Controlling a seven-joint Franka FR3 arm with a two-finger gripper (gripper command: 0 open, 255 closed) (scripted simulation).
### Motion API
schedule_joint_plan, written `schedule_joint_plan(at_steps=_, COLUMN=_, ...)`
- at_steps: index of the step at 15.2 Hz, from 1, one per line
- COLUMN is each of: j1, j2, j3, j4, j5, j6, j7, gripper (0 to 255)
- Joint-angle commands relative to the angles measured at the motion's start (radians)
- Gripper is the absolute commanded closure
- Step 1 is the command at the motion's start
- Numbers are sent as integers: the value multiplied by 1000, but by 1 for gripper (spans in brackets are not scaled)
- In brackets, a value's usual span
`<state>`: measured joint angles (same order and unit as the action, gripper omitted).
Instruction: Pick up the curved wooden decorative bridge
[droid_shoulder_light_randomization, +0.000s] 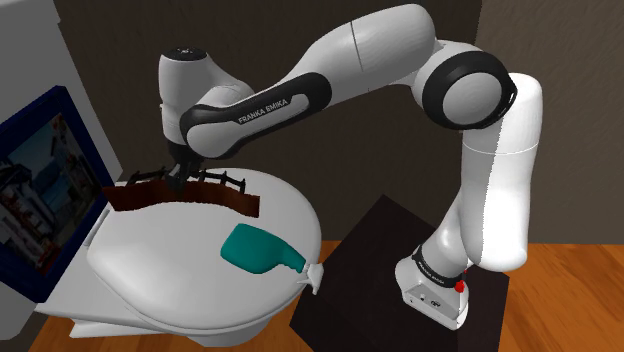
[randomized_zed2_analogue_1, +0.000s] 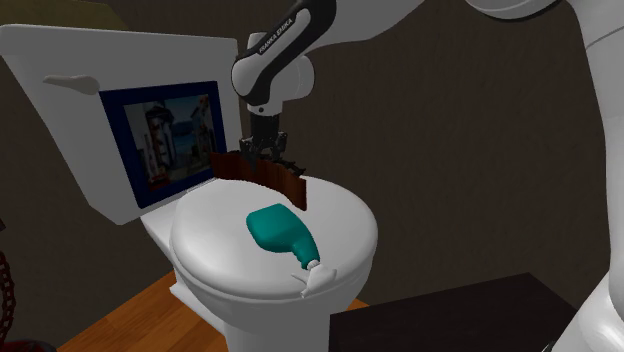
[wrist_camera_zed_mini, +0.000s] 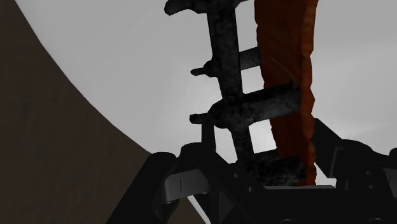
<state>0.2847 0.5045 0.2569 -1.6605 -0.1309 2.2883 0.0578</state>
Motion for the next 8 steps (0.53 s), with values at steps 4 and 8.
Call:
schedule_joint_plan(at_steps=4, j1=-1, j2=-12, j3=2, j4=8, j5=4, j6=-21, j7=-2, gripper=255)
schedule_joint_plan(at_steps=8, j1=-4, j2=-34, j3=7, j4=29, j5=11, j6=-64, j7=-6, gripper=255)
